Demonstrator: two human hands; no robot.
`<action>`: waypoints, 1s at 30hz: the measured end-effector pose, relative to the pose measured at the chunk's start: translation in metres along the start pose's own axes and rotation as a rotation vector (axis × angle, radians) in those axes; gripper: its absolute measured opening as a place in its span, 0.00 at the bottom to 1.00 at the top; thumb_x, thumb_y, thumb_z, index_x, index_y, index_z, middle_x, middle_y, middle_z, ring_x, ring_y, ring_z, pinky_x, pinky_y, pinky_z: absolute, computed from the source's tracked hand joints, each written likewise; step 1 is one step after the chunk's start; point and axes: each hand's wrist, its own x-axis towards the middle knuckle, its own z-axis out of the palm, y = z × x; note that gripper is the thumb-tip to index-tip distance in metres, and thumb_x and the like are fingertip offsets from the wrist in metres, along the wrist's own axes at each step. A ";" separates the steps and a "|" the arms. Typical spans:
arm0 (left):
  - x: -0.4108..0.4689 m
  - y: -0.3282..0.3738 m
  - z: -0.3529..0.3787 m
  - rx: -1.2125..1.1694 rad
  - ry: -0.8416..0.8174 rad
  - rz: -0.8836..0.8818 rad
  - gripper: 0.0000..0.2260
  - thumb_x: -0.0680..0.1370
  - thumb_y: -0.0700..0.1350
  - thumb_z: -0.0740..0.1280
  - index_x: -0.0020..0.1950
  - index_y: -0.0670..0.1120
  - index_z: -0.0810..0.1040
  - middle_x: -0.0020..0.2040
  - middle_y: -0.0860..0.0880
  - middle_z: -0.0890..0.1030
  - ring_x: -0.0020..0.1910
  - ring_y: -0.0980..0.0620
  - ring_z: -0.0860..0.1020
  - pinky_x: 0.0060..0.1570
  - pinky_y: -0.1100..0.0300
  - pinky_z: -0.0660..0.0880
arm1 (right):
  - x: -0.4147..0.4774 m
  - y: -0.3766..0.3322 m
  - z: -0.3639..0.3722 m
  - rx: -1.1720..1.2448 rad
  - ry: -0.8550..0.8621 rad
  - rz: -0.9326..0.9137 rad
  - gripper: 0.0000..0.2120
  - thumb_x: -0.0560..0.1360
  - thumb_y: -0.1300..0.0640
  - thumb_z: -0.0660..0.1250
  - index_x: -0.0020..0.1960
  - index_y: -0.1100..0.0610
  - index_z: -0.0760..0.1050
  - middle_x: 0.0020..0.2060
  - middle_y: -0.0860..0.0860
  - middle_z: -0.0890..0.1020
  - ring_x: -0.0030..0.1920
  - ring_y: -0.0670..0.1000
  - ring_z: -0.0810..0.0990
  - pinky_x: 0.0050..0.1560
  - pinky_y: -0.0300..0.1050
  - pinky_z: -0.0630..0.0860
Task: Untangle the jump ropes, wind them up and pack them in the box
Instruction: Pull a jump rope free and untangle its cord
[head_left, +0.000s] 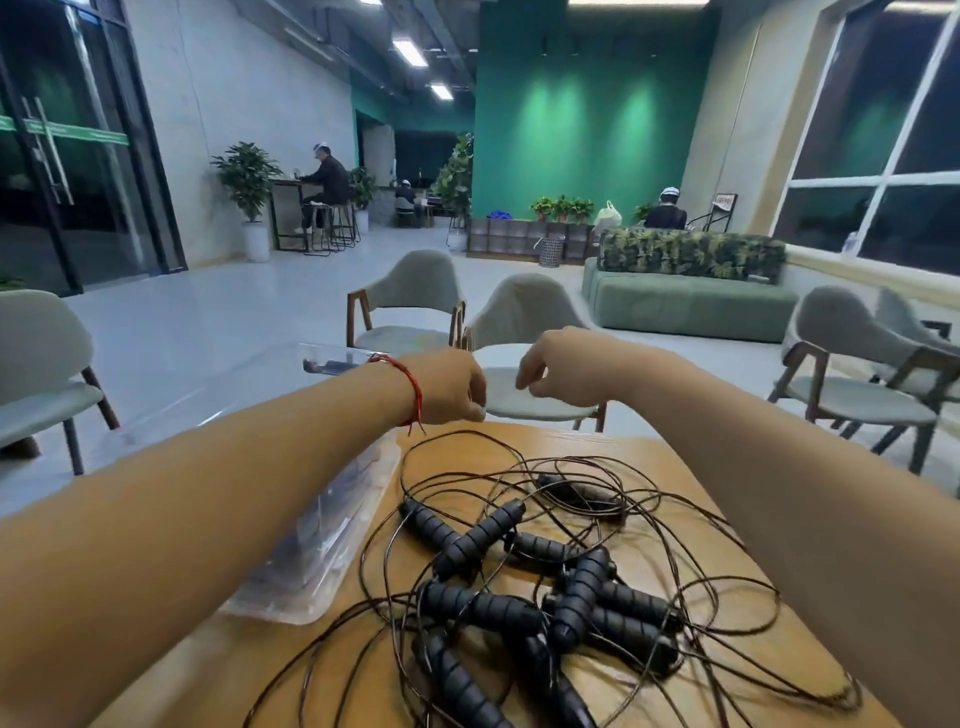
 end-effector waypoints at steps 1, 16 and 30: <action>-0.001 0.014 0.009 -0.014 -0.045 0.017 0.14 0.83 0.54 0.69 0.63 0.49 0.85 0.56 0.51 0.85 0.54 0.52 0.81 0.58 0.56 0.78 | -0.011 0.008 0.002 -0.001 -0.022 0.016 0.12 0.81 0.55 0.68 0.60 0.44 0.86 0.55 0.42 0.86 0.54 0.50 0.82 0.59 0.47 0.78; -0.067 0.046 0.099 0.071 -0.405 -0.069 0.11 0.82 0.45 0.67 0.65 0.48 0.80 0.58 0.46 0.82 0.58 0.46 0.79 0.60 0.52 0.79 | -0.132 0.048 0.088 0.175 -0.301 0.213 0.07 0.81 0.52 0.71 0.57 0.46 0.85 0.46 0.43 0.86 0.44 0.46 0.86 0.40 0.40 0.75; -0.111 0.031 0.110 0.365 -0.678 0.117 0.29 0.74 0.49 0.79 0.72 0.58 0.72 0.68 0.48 0.72 0.64 0.43 0.75 0.60 0.47 0.78 | -0.131 -0.023 0.123 0.164 -0.551 -0.059 0.31 0.76 0.48 0.77 0.76 0.42 0.73 0.74 0.47 0.74 0.71 0.52 0.72 0.65 0.49 0.70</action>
